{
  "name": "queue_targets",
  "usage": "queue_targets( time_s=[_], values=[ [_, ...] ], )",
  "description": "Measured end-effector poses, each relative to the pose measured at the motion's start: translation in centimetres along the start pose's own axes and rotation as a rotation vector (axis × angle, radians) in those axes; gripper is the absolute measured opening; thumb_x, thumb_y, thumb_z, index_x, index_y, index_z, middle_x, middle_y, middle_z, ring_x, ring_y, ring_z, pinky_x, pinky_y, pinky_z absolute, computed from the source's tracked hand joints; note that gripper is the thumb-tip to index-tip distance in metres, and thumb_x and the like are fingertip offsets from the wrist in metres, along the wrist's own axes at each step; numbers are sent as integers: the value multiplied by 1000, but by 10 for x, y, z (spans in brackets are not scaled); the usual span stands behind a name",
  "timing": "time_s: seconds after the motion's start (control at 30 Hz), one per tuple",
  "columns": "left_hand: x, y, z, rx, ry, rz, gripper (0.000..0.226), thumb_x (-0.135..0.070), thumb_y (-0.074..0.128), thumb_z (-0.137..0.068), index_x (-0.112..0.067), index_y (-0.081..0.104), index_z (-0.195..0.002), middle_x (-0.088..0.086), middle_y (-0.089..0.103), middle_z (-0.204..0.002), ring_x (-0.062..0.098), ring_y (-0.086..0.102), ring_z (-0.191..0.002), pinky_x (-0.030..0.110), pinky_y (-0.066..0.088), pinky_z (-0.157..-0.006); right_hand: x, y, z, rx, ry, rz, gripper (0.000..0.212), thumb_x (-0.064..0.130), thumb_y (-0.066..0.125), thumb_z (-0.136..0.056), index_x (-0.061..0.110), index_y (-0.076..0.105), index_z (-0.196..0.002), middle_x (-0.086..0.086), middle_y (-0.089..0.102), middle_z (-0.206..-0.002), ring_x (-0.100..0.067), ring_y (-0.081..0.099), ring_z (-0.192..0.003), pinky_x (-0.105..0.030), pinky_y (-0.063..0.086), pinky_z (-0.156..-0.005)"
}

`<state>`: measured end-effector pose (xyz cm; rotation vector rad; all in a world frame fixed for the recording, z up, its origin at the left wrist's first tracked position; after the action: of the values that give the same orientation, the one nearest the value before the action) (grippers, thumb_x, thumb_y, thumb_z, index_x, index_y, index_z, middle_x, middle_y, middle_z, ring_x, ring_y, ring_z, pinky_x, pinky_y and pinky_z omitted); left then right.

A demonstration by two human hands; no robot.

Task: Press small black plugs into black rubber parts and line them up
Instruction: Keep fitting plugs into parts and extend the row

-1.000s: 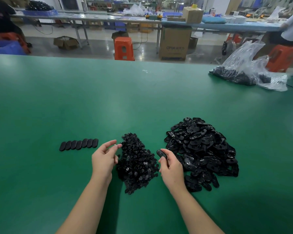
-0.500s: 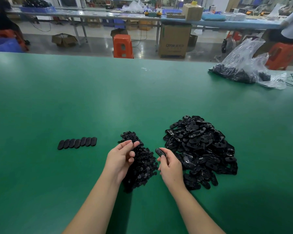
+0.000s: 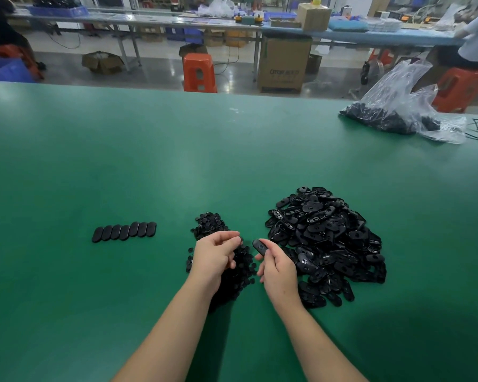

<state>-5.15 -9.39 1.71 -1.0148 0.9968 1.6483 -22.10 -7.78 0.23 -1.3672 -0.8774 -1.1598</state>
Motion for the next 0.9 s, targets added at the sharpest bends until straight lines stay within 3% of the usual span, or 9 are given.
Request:
queue_targets(
  time_s=[0.17, 0.3, 0.37, 0.47, 0.53, 0.63, 0.77, 0.83, 0.9],
  values=[
    [-6, 17, 3, 19, 155, -386, 9, -11, 70, -90, -16, 73, -84, -4, 68, -60, 16, 51, -38, 23, 43, -44, -1, 0, 0, -2, -7, 3, 36, 4, 46, -102, 29, 65, -119, 1, 71, -88, -5, 56, -55, -33, 52, -63],
    [-5, 26, 4, 10, 212, -514, 14, -14, 69, -91, -24, 73, -81, -6, 72, -69, 14, 54, -38, 22, 44, -45, 0, 0, 0, 1, -33, 33, 34, 5, 48, -101, 24, 67, -122, 6, 72, -94, 3, 59, -63, -21, 48, -66],
    [-5, 27, 5, -8, 225, -546, 14, -16, 68, -91, -25, 72, -81, -6, 72, -70, 11, 54, -41, 23, 45, -48, 1, 0, 0, -12, -52, 50, 30, 7, 51, -101, 22, 67, -121, 4, 72, -93, 3, 59, -67, -22, 50, -69],
    [-3, 28, 5, -26, 213, -544, 13, -17, 69, -90, -26, 71, -81, -5, 73, -72, 10, 56, -45, 26, 47, -52, 0, 0, -1, -27, -57, 42, 19, 11, 55, -100, 19, 66, -114, 0, 74, -95, -12, 62, -75, -41, 57, -76],
    [-1, 29, 5, -22, 188, -506, 14, -15, 69, -90, -24, 71, -80, -2, 73, -73, 10, 54, -44, 26, 45, -49, -1, -1, -1, -30, -54, 29, 12, 13, 57, -99, 22, 62, -105, 1, 74, -92, -13, 62, -71, -47, 59, -75],
    [2, 30, 6, -12, 137, -392, 13, -11, 69, -91, -19, 72, -81, 4, 73, -75, 9, 50, -40, 22, 41, -43, 0, -3, 0, -45, -67, 32, 22, 11, 58, -97, 33, 56, -102, 4, 75, -87, -11, 63, -65, -46, 59, -68],
    [5, 31, 6, -3, 93, -313, 12, -10, 69, -92, -16, 73, -82, 4, 72, -73, 11, 47, -40, 23, 40, -42, 3, -2, 0, -25, -83, 14, 39, 7, 55, -97, 38, 61, -120, -3, 72, -80, -12, 56, -58, -48, 58, -66],
    [4, 31, 6, 4, 94, -318, 10, -12, 69, -92, -17, 73, -83, 5, 73, -74, 11, 48, -43, 24, 41, -44, 4, -2, 1, -34, -87, 25, 35, 9, 56, -99, 42, 59, -108, 0, 73, -79, -12, 59, -58, -45, 58, -66],
    [3, 33, 6, 14, 110, -339, 10, -14, 69, -91, -19, 73, -83, 6, 74, -78, 10, 49, -48, 26, 42, -48, 3, -4, 1, -56, -95, 49, 26, 13, 55, -101, 39, 53, -98, 3, 72, -70, -12, 62, -57, -33, 54, -60]
  ],
)
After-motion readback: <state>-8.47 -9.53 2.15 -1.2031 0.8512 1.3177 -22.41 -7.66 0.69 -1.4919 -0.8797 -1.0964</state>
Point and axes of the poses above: each hand's wrist, its own z-axis away from the middle knuckle, its own y-axis out of the palm, x = y × z, the point moved 7 cm from there along -z, towards the middle knuckle
